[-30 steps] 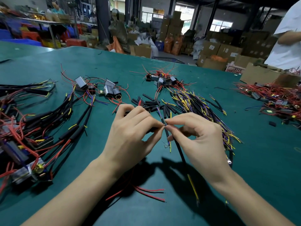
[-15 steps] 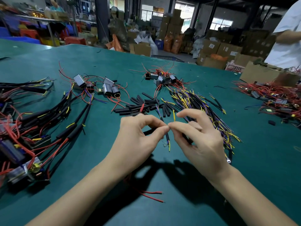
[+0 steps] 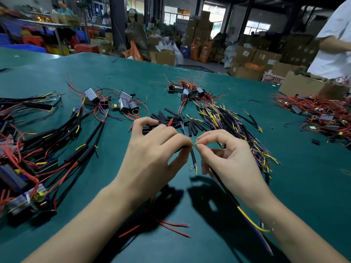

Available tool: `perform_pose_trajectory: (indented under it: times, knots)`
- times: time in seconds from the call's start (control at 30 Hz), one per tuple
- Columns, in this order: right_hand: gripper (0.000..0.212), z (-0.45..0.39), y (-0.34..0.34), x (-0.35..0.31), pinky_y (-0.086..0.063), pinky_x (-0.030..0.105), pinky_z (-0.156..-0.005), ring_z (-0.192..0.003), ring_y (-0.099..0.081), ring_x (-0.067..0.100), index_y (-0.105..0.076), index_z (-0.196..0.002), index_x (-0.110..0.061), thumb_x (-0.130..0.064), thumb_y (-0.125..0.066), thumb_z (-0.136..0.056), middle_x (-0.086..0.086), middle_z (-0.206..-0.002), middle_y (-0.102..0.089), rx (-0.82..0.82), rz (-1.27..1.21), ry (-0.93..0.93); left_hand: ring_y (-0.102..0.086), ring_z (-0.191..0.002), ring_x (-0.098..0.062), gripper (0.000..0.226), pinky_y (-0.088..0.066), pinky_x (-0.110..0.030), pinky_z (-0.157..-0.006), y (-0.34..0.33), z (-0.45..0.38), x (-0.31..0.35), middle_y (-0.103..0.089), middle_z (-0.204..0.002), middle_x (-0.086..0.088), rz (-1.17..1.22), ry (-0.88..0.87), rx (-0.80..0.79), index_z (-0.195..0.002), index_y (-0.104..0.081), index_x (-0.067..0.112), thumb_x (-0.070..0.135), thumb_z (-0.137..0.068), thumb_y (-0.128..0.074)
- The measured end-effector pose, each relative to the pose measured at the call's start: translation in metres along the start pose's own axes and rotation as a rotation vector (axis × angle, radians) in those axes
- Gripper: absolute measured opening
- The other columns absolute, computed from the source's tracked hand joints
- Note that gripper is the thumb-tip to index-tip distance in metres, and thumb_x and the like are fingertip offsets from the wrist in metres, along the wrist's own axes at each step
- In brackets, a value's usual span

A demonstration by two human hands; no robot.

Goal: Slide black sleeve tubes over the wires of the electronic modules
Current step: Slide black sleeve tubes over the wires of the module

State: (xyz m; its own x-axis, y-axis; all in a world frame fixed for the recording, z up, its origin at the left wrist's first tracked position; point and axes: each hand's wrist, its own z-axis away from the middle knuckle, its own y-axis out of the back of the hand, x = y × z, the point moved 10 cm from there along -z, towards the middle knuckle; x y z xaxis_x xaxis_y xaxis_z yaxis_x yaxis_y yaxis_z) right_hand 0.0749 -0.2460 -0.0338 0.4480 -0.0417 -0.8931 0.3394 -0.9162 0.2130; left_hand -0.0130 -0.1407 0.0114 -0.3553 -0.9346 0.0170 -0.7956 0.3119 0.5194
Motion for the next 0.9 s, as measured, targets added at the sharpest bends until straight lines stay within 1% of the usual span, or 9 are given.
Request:
perform_pose_trajectory:
  times: [0.2,0.37,0.43,0.57,0.63,0.67,0.73,0.83,0.9]
  knots:
    - [0.017,0.003,-0.002,-0.009,-0.036,0.013,-0.041,-0.044,-0.058,0.018,-0.063,-0.076,-0.016,-0.003,-0.064,-0.087,0.001,-0.096,-0.061,-0.027,0.006,0.023,-0.059,-0.064,-0.022,0.019,-0.043,-0.043,-0.081,0.002,-0.003,0.007,-0.062,-0.068,0.004,-0.101,-0.06,0.005,-0.076,-0.068,0.016,0.017,-0.09,-0.055]
    - [0.019,0.002,0.0,-0.016,-0.037,0.014,-0.042,-0.043,-0.056,0.023,-0.064,-0.075,-0.015,0.0,-0.064,-0.086,-0.005,-0.094,-0.059,-0.04,0.061,0.061,-0.058,-0.064,-0.023,0.023,-0.042,-0.044,-0.082,0.0,-0.004,0.009,-0.059,-0.068,0.004,-0.149,-0.066,-0.032,-0.077,-0.065,0.017,0.019,-0.093,-0.05]
    - [0.017,0.003,0.001,-0.022,-0.04,0.016,-0.045,-0.044,-0.054,0.017,-0.065,-0.075,-0.014,0.0,-0.065,-0.085,-0.005,-0.094,-0.059,-0.034,0.117,0.114,-0.057,-0.064,-0.023,0.022,-0.042,-0.045,-0.082,-0.003,-0.004,0.009,-0.059,-0.068,0.004,-0.148,-0.061,-0.06,-0.078,-0.065,0.017,0.018,-0.094,-0.049]
    - [0.007,0.014,-0.007,-0.056,-0.039,0.012,-0.056,-0.051,-0.047,0.002,-0.063,-0.077,-0.008,-0.002,-0.065,-0.08,0.003,-0.099,-0.059,0.011,0.601,0.5,-0.058,-0.07,-0.02,0.016,-0.039,-0.046,-0.084,-0.01,-0.004,0.003,-0.06,-0.073,0.008,-0.05,0.033,-0.147,-0.082,-0.064,0.019,0.022,-0.092,-0.052]
    - [0.007,0.026,-0.02,-0.067,-0.043,0.022,-0.045,-0.051,-0.048,0.004,-0.059,-0.079,-0.005,0.001,-0.06,-0.08,0.012,-0.101,-0.062,0.01,0.868,0.724,-0.058,-0.075,-0.015,0.011,-0.036,-0.046,-0.087,-0.016,0.0,-0.004,-0.061,-0.075,0.011,0.117,0.163,-0.195,-0.084,-0.064,0.022,0.026,-0.09,-0.055]
    - [0.008,0.031,-0.028,-0.068,-0.041,0.027,-0.038,-0.049,-0.05,0.012,-0.055,-0.082,-0.007,0.001,-0.056,-0.081,0.016,-0.103,-0.064,0.0,0.98,0.825,-0.057,-0.077,-0.011,0.009,-0.034,-0.046,-0.09,-0.019,0.002,-0.009,-0.061,-0.075,0.013,0.212,0.241,-0.211,-0.084,-0.064,0.024,0.027,-0.088,-0.056]
    - [0.013,0.038,-0.036,-0.067,-0.039,0.031,-0.034,-0.051,-0.053,0.019,-0.045,-0.084,-0.011,0.0,-0.051,-0.085,0.019,-0.105,-0.065,-0.007,1.076,0.936,-0.055,-0.08,-0.005,0.011,-0.032,-0.046,-0.095,-0.028,0.008,-0.017,-0.062,-0.074,0.014,0.414,0.399,-0.242,-0.082,-0.065,0.026,0.029,-0.084,-0.055]
    - [0.007,0.032,-0.024,-0.065,-0.045,0.029,-0.044,-0.055,-0.054,0.018,-0.057,-0.079,-0.004,0.001,-0.057,-0.084,0.016,-0.107,-0.064,0.059,0.845,0.814,-0.057,-0.078,-0.004,0.01,-0.038,-0.052,-0.091,-0.029,0.009,-0.023,-0.064,-0.072,0.012,0.611,0.494,-0.199,-0.074,-0.062,0.03,0.03,-0.082,-0.057]
    - [0.012,0.013,-0.004,-0.044,-0.044,0.021,-0.052,-0.053,-0.051,0.01,-0.061,-0.094,-0.01,-0.006,-0.065,-0.084,0.002,-0.105,-0.064,0.073,0.476,0.452,-0.058,-0.078,-0.004,0.008,-0.04,-0.055,-0.088,-0.022,0.007,-0.027,-0.065,-0.071,0.012,0.593,0.491,-0.134,-0.074,-0.063,0.032,0.029,-0.081,-0.06]
